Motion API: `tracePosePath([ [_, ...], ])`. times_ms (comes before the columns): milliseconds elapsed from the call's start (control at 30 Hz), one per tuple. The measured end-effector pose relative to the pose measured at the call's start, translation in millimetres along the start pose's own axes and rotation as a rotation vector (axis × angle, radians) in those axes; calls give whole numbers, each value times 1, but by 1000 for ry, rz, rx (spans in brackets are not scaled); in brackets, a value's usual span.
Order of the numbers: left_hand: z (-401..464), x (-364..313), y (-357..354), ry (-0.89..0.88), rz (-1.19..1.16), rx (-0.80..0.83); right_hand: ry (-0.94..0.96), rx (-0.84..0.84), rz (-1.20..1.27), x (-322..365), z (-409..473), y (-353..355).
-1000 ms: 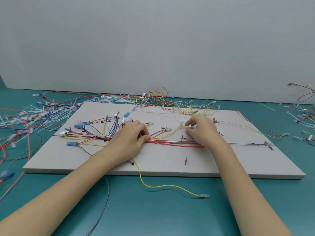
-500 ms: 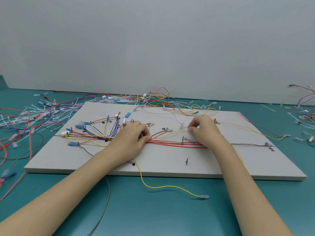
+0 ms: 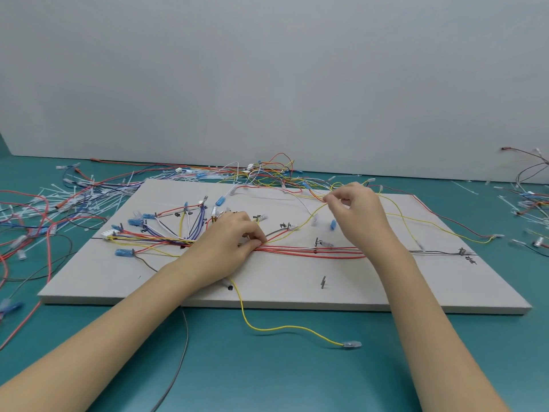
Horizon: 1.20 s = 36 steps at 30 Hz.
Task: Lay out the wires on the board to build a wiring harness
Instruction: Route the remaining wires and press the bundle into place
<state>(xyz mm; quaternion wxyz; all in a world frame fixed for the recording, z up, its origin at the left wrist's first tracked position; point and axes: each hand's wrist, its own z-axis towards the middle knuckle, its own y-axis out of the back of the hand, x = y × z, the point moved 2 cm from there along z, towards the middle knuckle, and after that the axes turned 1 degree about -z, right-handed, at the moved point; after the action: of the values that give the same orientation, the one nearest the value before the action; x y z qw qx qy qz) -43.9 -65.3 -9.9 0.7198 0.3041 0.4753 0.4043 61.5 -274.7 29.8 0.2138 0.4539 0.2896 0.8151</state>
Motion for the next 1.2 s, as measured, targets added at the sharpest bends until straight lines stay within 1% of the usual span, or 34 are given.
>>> tracePosePath([
  [100, -2, -4, -2, -4, 54, 0, -25, -115, 2, -1, -1, -1],
  [200, -3, -8, -4, -17, 132, -7, -65, -138, 13, -3, -5, -3],
  [300, -3, -15, -7, -23, 155, -11, -80, -164, 64, -4, -5, -4],
  [467, 0, -29, -16, -54, 196, 43, -117, -218, 192, -3, -5, -4],
  [600, 5, -41, -23, -101, 206, 91, -82, -215, 193, -6, -4, -2],
  [800, 11, -54, -28, -132, 136, 115, -72, -164, 160, -10, -3, -4],
  [900, 12, -55, -27, -130, 114, 115, -68, -192, 183, -7, -4, -4],
  [933, 11, -55, -27, -130, 110, 117, -85, -213, 216, -7, -4, -4],
  [1000, 11, -56, -28, -129, 98, 125, -190, -252, 368, -8, -3, -3],
  [1100, 12, -60, -33, -153, 105, 138, -443, -272, 738, -10, -2, -1],
  [1200, 16, -65, -38, -178, 126, 130, -628, -216, 1110, -14, -2, 1],
])
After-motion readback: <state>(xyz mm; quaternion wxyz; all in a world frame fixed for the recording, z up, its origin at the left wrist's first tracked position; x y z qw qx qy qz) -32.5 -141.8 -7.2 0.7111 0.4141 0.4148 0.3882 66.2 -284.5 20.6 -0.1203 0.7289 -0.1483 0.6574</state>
